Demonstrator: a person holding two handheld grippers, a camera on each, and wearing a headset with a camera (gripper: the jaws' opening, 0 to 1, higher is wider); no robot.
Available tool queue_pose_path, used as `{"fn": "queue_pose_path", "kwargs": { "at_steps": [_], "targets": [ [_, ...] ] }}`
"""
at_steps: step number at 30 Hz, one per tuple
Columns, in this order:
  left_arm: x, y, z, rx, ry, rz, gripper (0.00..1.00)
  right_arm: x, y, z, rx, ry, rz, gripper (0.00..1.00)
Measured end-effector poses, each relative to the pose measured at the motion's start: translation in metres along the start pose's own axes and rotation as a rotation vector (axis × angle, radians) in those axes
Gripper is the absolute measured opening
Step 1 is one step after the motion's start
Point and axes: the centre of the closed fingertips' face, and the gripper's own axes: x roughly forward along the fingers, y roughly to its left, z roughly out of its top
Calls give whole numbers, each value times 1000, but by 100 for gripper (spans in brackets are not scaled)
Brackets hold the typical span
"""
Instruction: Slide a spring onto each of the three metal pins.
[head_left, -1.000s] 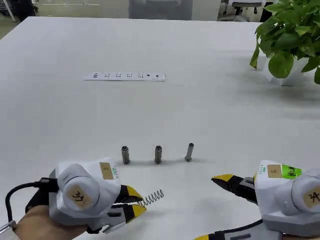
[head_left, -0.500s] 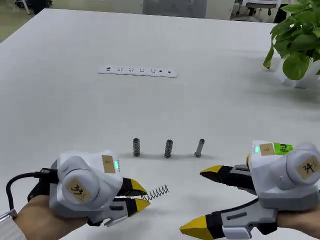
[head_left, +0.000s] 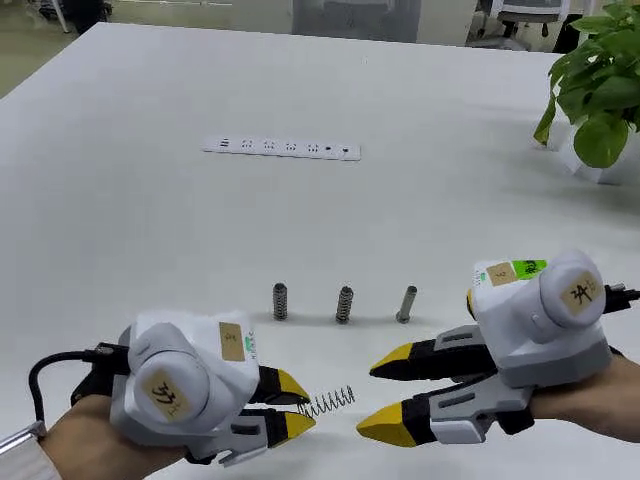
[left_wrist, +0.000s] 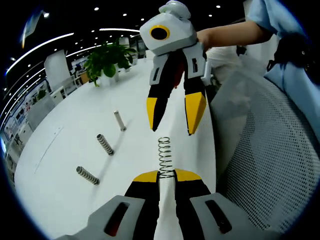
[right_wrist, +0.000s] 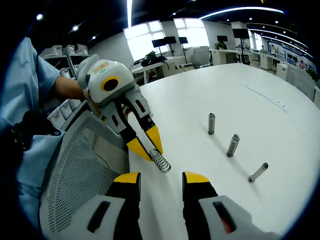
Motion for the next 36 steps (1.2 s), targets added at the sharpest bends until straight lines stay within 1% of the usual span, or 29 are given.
{"fn": "queue_pose_path", "kwargs": {
  "at_steps": [3,4,8,10,13,18,27,32,36],
  "targets": [
    [1,-2,4,7,-16,-17,10,0,1,-3,-7,18,14,29],
    [1,-3,5,11,-21,-23,10,0,4,-3,-9,22,27,28],
    [2,-7,9,20,-35,-47,10,0,6,-3,-22,27,35,23],
    [3,-8,9,24,-36,-60,10,0,7,-5,-27,33,39,22],
    [4,-11,9,31,-40,-75,10,0,9,-5,-31,34,47,17],
    [5,-14,10,41,-42,-90,10,-1,11,-3,-35,28,48,16],
    [6,-15,13,35,-57,-94,10,-1,11,-6,-30,37,56,13],
    [8,-17,13,27,-54,-99,10,-1,12,-7,-47,47,55,12],
    [11,-19,13,12,-48,-104,10,-1,13,-7,-71,63,41,12]
  ]
}}
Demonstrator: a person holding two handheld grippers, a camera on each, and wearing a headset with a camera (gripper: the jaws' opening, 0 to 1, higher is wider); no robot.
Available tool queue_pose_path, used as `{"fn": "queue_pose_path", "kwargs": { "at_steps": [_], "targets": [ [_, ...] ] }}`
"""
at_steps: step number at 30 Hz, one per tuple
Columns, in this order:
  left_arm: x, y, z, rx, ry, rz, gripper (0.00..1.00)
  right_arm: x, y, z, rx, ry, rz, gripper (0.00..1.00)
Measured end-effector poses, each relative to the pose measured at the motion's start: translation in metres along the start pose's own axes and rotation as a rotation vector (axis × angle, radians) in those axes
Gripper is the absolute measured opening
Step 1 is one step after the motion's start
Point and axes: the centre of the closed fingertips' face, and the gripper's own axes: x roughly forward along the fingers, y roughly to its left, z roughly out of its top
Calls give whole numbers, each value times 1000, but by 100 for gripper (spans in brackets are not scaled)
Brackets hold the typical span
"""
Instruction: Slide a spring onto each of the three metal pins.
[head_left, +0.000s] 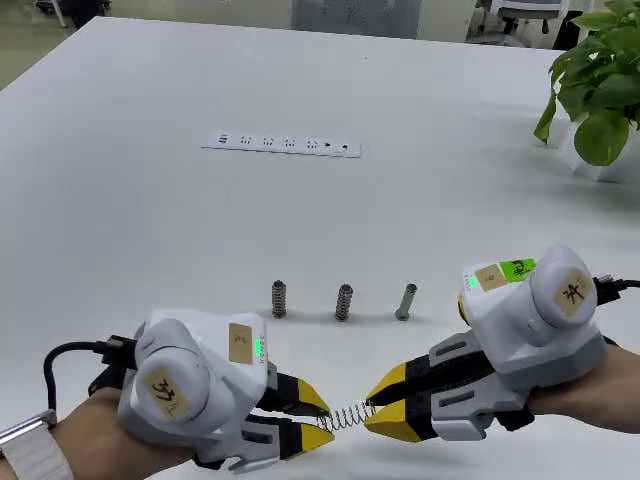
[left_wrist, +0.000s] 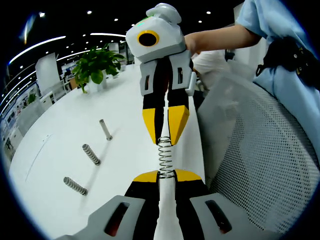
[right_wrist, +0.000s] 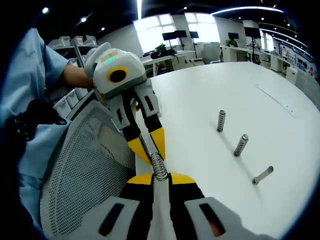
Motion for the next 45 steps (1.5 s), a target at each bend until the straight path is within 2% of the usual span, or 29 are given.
{"fn": "queue_pose_path", "kwargs": {
  "at_steps": [13,21,30,31,33,36,37,45],
  "targets": [
    [9,-5,0,-30,8,-11,10,-4,9,11,-55,3,-14,12],
    [12,-4,3,-65,-9,-8,10,-4,9,17,-92,9,-25,12],
    [14,-4,8,-61,-27,0,10,-7,7,16,-114,20,-30,12],
    [14,-4,10,-56,-36,4,9,-8,7,15,-124,26,-27,14],
    [14,-3,12,-53,-41,8,9,-8,9,14,-122,38,-20,26],
    [15,-2,13,-52,-43,9,9,-9,6,13,-155,67,-32,25],
    [16,-3,12,-48,-41,6,9,-10,4,9,-173,94,-41,25],
    [20,-7,13,-24,-32,-13,9,-5,7,8,-190,120,-5,22]
  ]
}}
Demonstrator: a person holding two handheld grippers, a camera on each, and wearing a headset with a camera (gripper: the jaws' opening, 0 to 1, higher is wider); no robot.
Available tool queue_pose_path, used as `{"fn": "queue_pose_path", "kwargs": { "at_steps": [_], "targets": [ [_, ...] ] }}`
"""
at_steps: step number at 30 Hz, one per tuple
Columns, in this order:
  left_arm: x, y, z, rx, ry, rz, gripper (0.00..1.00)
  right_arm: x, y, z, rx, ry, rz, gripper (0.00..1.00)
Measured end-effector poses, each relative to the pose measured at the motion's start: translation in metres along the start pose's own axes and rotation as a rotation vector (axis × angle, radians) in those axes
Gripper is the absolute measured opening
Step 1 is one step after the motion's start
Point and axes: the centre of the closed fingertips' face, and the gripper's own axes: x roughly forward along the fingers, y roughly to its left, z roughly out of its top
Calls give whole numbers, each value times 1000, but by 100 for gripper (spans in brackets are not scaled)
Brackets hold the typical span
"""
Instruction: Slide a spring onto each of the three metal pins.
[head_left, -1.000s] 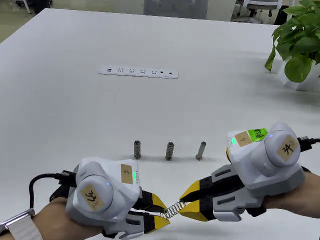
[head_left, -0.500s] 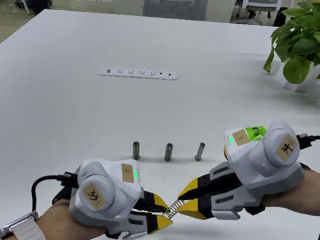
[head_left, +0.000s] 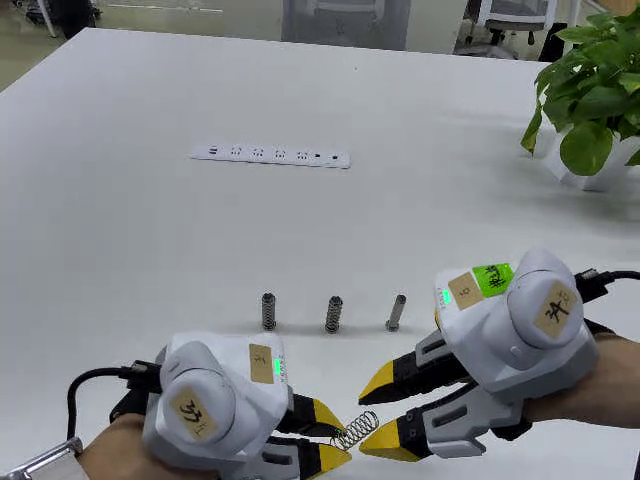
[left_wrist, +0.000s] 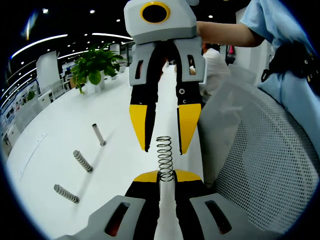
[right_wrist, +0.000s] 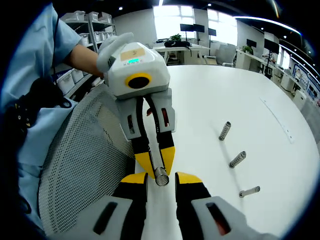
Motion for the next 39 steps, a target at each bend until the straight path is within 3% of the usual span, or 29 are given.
{"fn": "queue_pose_path", "kwargs": {
  "at_steps": [15,39],
  "targets": [
    [4,-1,3,30,4,-17,9,8,2,-12,-13,55,24,17],
    [8,-6,4,19,-1,-26,10,15,8,-15,-12,77,47,12]
  ]
}}
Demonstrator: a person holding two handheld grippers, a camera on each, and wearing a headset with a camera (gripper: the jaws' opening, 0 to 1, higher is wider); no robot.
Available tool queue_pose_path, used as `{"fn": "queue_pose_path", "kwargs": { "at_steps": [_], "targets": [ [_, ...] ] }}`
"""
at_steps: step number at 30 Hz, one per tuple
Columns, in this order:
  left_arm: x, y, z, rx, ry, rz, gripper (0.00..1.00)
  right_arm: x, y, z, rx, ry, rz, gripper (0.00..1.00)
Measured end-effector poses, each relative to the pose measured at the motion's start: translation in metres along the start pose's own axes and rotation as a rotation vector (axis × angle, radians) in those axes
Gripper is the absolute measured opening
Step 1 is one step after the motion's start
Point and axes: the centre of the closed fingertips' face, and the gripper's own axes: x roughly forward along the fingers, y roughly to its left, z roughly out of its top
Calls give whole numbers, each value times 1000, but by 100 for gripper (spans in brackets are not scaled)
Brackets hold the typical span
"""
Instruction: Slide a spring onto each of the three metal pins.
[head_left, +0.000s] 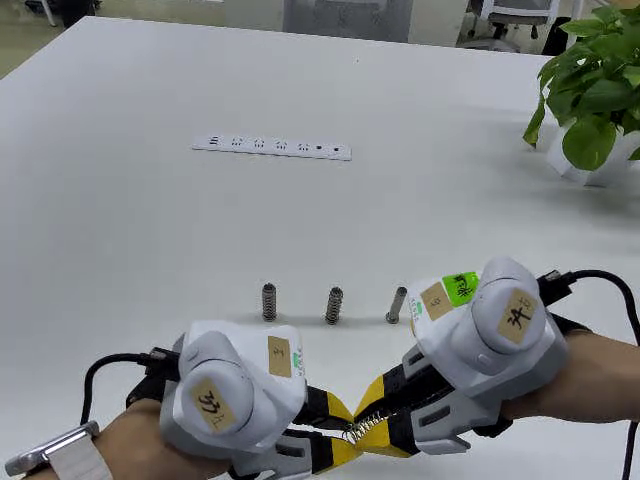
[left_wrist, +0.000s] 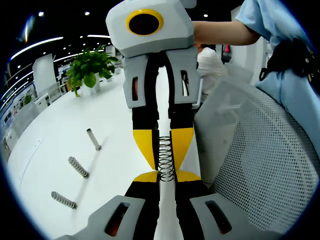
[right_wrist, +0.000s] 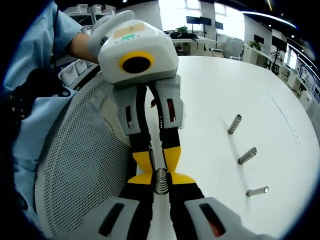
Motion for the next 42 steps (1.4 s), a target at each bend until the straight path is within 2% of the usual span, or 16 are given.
{"fn": "queue_pose_path", "kwargs": {
  "at_steps": [9,17,21,29,32,35,40,42],
  "targets": [
    [1,-1,-1,-21,-12,12,10,1,1,-2,-13,12,0,12],
    [-1,2,-2,-33,-27,42,11,2,0,1,-34,12,-4,12],
    [-5,5,-5,-57,-35,66,12,1,-3,1,-36,13,-12,12],
    [-17,15,-14,-94,-28,133,30,-1,-9,-1,-34,13,-33,12],
    [-23,21,-18,-134,-32,166,37,-4,-14,-3,-27,13,-46,12],
    [-28,25,-23,-135,-24,194,45,-6,-18,-4,-26,17,-57,12],
    [-38,37,-27,-181,-44,279,60,-9,-23,-8,-34,38,-63,12],
    [-42,41,-30,-205,-49,296,64,-10,-24,-7,-35,40,-63,12]
  ]
}}
